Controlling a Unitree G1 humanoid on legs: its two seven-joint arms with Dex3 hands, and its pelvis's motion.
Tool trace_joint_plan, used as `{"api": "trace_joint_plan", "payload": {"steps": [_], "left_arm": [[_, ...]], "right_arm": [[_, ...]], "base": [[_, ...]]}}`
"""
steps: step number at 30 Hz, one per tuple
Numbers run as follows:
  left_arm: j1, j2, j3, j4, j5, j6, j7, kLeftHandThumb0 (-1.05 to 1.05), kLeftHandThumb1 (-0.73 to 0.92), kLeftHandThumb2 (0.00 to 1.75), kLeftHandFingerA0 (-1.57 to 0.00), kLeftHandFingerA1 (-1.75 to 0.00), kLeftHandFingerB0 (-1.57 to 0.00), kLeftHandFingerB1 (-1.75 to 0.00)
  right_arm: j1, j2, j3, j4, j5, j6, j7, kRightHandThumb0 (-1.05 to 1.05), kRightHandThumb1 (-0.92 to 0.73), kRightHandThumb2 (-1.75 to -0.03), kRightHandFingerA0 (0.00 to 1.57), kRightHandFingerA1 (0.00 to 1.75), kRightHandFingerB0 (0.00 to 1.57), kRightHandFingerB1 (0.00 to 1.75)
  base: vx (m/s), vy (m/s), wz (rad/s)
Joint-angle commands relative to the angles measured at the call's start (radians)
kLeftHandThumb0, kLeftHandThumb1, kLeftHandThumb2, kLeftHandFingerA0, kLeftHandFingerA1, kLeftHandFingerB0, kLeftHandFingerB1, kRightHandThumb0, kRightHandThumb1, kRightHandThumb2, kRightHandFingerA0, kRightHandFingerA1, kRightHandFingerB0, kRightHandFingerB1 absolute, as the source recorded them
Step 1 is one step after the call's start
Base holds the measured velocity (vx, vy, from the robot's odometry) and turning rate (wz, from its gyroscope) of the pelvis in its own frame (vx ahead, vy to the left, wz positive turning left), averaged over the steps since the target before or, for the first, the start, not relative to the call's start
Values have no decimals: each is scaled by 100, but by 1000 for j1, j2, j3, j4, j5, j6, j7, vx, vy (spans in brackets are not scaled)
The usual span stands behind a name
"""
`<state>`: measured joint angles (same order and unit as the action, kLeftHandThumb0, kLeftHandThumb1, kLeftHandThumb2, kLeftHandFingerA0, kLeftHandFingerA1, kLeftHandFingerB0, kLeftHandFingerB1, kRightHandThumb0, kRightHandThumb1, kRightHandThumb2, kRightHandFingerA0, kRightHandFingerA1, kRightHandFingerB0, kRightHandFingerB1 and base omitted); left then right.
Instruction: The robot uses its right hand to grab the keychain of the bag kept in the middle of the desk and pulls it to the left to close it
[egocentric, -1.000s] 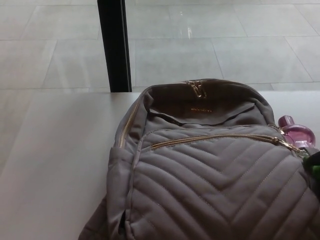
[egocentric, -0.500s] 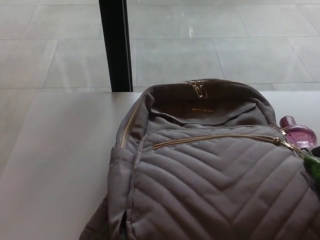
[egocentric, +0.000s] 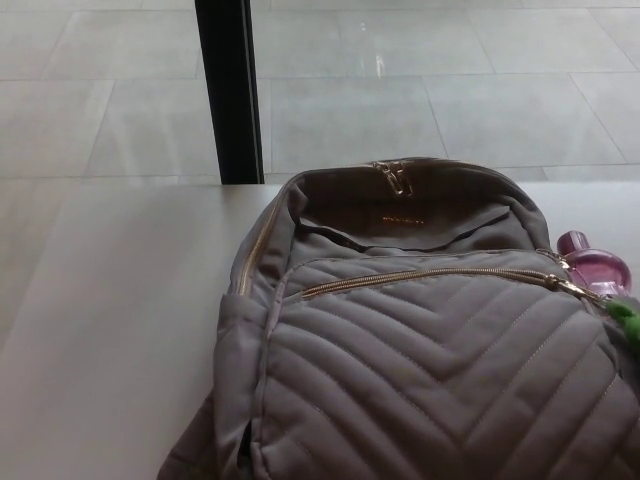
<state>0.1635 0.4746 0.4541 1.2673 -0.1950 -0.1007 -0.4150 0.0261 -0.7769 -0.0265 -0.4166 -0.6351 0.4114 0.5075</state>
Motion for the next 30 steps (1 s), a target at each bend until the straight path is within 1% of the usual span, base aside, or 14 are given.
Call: {"api": "trace_joint_plan", "payload": {"steps": [1, 3, 5, 6, 12, 13, 15, 16, 19, 21, 23, 24, 25, 30], "left_arm": [[0, -4, 15, -4, -24, -31, 8, -90, 79, 92, -59, -56, -46, -47], [2, -6, 17, -6, -27, -39, 9, -84, 92, 77, -62, -51, -50, -42], [2, -9, 15, -8, -24, -51, 18, -84, 92, 79, -65, -51, -52, -41], [1, -10, 15, -8, -24, -54, 23, -84, 92, 79, -66, -51, -51, -40], [3, -14, 25, -10, -39, -63, 18, -89, 92, 78, -66, -52, -50, -42], [3, -15, 25, -9, -40, -65, 19, -81, 78, 119, -59, -61, -42, -53], [1, -15, 24, -8, -36, -62, 27, -80, 78, 119, -60, -61, -43, -53], [0, -16, 23, -7, -34, -61, 33, -88, 92, 82, -65, -52, -48, -43], [-1, -16, 26, -6, -37, -57, 38, -88, 92, 79, -67, -53, -51, -43], [1, -16, 26, -8, -38, -59, 30, -88, 92, 79, -69, -53, -52, -42], [0, -17, 29, -6, -40, -59, 31, -84, 77, 118, -64, -63, -48, -54], [0, -18, 29, -6, -41, -58, 32, -90, 92, 78, -67, -53, -52, -43], [1, -18, 30, -7, -41, -59, 30, -90, 92, 80, -66, -54, -50, -43], [-3, -16, 33, -4, -41, -53, 28, -91, 92, 83, -65, -53, -50, -43]], "right_arm": [[16, 7, -22, 13, 37, -40, -6, -52, -63, -59, 109, 105, 28, 31], [19, 5, -23, 9, 42, -56, -8, -56, -51, -84, 106, 107, 22, 44], [22, 18, -31, -1, 56, -80, -25, -51, -64, -59, 98, 105, 33, 32], [22, 22, -33, 1, 58, -94, -32, -57, -53, -85, 94, 102, 28, 46], [27, 43, -51, 16, 72, -147, -69, -52, -53, -85, 95, 103, 32, 47], [30, 46, -57, 23, 81, -167, -80, -51, -53, -84, 95, 106, 32, 47], [31, 43, -55, 24, 80, -158, -65, -54, -54, -85, 94, 101, 26, 45], [31, 42, -58, 16, 82, -155, -58, -49, -65, -60, 93, 100, 32, 32], [26, 46, -59, 12, 83, -155, -55, -56, -53, -84, 94, 104, 26, 45], [23, 46, -60, 8, 84, -152, -51, -48, -64, -59, 94, 108, 32, 32], [16, 43, -58, 7, 79, -160, -54, -55, -53, -82, 96, 110, 27, 45], [6, 37, -54, 11, 78, -166, -51, -54, -52, -82, 94, 111, 27, 45], [1, 36, -51, 14, 77, -165, -49, -48, -63, -59, 91, 117, 33, 33], [-16, 27, -31, 36, 61, -181, -49, -57, -53, -84, 94, 104, 29, 46]], "base": [[0, 0, 0], [0, 0, 0], [0, 0, 0], [0, 0, 0], [0, 0, 0], [0, 0, 0], [0, 0, 0], [0, 0, 0], [0, 0, 0], [0, 0, 0], [0, 0, 0], [0, 0, 0], [0, 0, 0], [0, 0, 0]]}}
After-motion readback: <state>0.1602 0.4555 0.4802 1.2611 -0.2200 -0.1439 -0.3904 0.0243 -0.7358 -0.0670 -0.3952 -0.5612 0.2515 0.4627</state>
